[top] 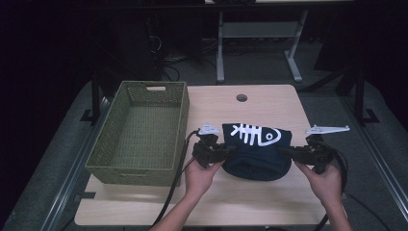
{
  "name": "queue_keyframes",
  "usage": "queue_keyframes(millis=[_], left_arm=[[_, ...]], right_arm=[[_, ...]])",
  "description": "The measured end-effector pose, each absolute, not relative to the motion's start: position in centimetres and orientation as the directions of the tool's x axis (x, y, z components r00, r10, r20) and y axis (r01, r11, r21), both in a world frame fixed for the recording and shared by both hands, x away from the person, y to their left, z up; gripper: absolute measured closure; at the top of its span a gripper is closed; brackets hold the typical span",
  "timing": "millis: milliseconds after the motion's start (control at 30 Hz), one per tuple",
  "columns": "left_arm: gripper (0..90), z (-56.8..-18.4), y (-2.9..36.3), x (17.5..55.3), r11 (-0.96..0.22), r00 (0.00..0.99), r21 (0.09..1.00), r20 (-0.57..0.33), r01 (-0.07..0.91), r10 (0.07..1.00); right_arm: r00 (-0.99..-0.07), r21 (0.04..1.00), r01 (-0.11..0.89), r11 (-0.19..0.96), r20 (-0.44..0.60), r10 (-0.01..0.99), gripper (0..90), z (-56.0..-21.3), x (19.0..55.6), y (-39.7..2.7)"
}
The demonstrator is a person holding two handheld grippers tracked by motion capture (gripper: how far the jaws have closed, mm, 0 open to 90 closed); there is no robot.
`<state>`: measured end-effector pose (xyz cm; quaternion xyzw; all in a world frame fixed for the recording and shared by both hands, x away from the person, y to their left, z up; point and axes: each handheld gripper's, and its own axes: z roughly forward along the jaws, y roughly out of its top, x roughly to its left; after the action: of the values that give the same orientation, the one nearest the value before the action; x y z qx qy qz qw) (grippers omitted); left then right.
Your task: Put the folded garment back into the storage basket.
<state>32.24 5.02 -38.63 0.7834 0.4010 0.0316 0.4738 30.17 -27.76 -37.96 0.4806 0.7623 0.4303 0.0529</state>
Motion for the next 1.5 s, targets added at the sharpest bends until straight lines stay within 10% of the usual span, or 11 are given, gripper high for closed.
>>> queue_keyframes(millis=[1500], left_arm=[[68.1,-33.8,9.6,33.2,-0.213,0.689,0.79,-0.326,0.575,0.647]], right_arm=[[-0.588,0.758,0.642,0.114,0.393,0.707,75.3,-33.9,31.3,-24.8]])
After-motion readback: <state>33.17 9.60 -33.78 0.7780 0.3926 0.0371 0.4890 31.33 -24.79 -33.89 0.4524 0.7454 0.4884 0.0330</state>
